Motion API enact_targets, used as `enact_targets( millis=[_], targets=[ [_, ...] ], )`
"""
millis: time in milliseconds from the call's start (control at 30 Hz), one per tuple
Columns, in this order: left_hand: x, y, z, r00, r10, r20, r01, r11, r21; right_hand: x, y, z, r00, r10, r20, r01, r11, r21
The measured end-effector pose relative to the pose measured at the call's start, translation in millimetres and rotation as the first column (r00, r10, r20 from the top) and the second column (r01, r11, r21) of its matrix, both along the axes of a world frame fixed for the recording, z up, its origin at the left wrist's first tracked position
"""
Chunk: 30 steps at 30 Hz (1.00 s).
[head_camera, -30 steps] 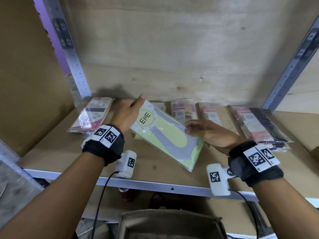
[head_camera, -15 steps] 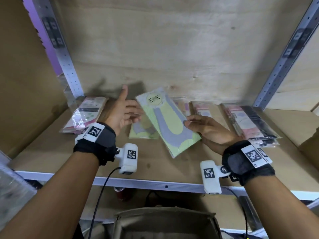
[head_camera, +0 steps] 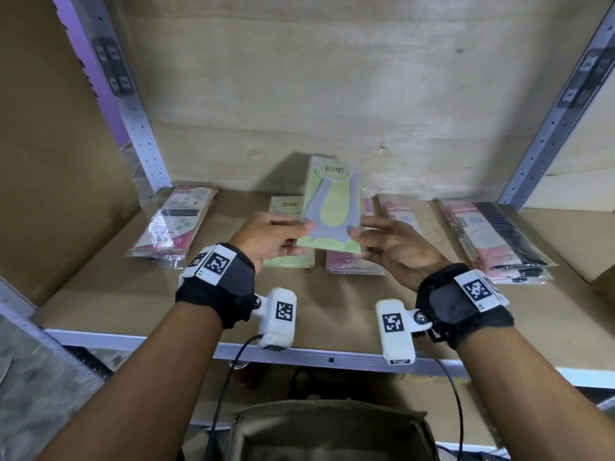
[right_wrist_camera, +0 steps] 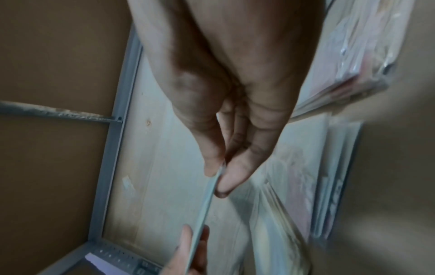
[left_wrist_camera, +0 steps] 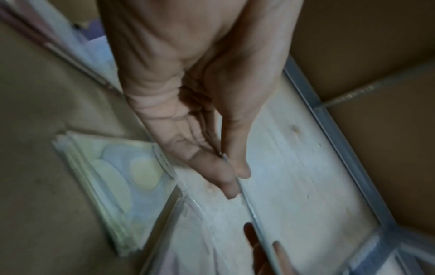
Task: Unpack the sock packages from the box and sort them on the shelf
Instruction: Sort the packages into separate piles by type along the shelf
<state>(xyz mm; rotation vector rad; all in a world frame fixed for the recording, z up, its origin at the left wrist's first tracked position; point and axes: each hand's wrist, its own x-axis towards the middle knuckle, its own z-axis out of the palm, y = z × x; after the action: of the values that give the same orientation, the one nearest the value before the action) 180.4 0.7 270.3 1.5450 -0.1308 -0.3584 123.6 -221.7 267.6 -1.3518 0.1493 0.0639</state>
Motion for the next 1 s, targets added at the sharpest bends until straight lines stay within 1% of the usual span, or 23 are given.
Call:
enact_targets(
  millis=[100, 167, 233, 300, 367, 433, 467, 500, 533, 600, 667, 733, 800, 867, 1000],
  targets=[
    [9, 7, 2, 0.997, 0.014, -0.082, -0.022, 0.994, -0.105, 6, 5, 0, 0.998, -0.061, -0.009, 0.062, 0.993, 0.103],
    [16, 12, 2, 0.995, 0.016, -0.098, -0.027, 0.994, -0.105, 14, 12, 0, 0.997, -0.079, -0.022, 0.081, 0.994, 0.075],
    [23, 17, 2, 0.996, 0.049, -0.081, -0.052, 0.998, -0.030, 27, 20, 1, 0.995, -0.100, -0.025, 0.098, 0.994, -0.051],
    [32, 25, -1, 0.990, 0.138, -0.018, -0.135, 0.986, 0.100, 43, 29, 3, 0.995, -0.094, -0.016, 0.088, 0.971, -0.222],
    [40, 34, -5, 0.979, 0.200, 0.048, -0.205, 0.956, 0.207, 60, 37, 3, 0.997, -0.077, -0.028, 0.059, 0.912, -0.406],
    [44, 43, -11, 0.973, 0.226, 0.039, -0.228, 0.939, 0.258, 74, 42, 1, 0.995, -0.056, -0.080, 0.002, 0.830, -0.558],
    [45, 47, -13, 0.971, 0.239, 0.026, -0.237, 0.933, 0.271, 79, 43, -1, 0.993, -0.048, -0.107, -0.027, 0.797, -0.603],
    [46, 49, -14, 0.967, 0.254, 0.020, -0.249, 0.927, 0.282, 82, 44, -3, 0.991, -0.049, -0.128, -0.042, 0.783, -0.621],
    [48, 50, -14, 0.963, 0.270, 0.019, -0.263, 0.919, 0.295, 83, 46, -5, 0.987, -0.060, -0.148, -0.044, 0.790, -0.612],
    [53, 53, -15, 0.953, 0.304, 0.013, -0.293, 0.907, 0.302, 84, 50, -8, 0.980, -0.075, -0.185, -0.038, 0.839, -0.543],
    [56, 54, -17, 0.946, 0.325, 0.004, -0.310, 0.899, 0.310, 82, 57, -7, 0.972, -0.061, -0.226, -0.046, 0.896, -0.442],
    [54, 53, -19, 0.952, 0.304, 0.036, -0.294, 0.877, 0.379, 80, 63, -6, 0.966, -0.045, -0.253, -0.063, 0.914, -0.401],
    [49, 50, -21, 0.969, 0.242, 0.040, -0.235, 0.869, 0.436, 79, 68, -5, 0.960, -0.052, -0.276, -0.079, 0.892, -0.445],
    [44, 46, -22, 0.982, 0.187, 0.015, -0.172, 0.868, 0.466, 81, 72, -6, 0.956, -0.070, -0.285, -0.100, 0.836, -0.539],
    [40, 41, -20, 0.988, 0.151, 0.024, -0.141, 0.839, 0.526, 80, 79, -5, 0.957, -0.125, -0.262, -0.085, 0.741, -0.666]
  ],
)
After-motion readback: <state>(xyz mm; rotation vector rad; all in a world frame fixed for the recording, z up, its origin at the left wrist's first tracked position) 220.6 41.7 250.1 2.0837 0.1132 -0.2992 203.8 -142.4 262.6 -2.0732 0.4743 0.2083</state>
